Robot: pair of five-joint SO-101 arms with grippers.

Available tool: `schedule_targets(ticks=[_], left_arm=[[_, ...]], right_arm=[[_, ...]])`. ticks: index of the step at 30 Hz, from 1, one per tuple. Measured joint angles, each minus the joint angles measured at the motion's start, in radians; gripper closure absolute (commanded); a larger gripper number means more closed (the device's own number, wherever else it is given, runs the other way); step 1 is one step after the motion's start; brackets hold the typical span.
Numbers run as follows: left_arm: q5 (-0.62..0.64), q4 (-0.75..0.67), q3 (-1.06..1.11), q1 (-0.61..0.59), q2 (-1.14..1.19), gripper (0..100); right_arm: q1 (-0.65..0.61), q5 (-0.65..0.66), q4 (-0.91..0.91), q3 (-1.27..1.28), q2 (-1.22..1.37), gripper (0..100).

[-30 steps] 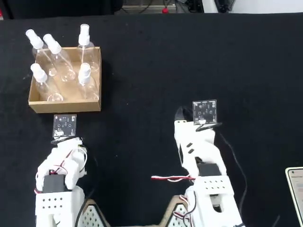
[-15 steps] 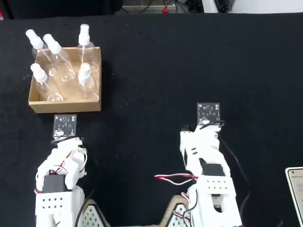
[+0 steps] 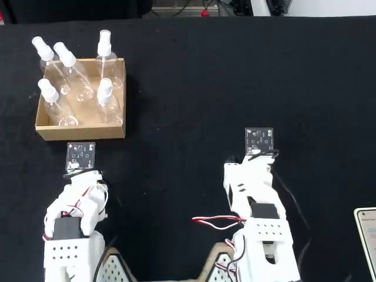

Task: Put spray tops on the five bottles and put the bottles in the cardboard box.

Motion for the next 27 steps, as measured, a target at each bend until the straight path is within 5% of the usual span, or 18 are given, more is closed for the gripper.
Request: schedule_targets(ticks=[17, 27], left_arm=[[0.0, 0.0, 0.0, 0.0, -0.135, 97], [0.0, 0.0, 0.0, 0.0, -0.135, 97]], right_arm=[[0.0, 0.0, 0.037, 0.0, -0.041, 98.6], [0.0, 0.002, 0.565, 0.012, -0.433, 98.6]])
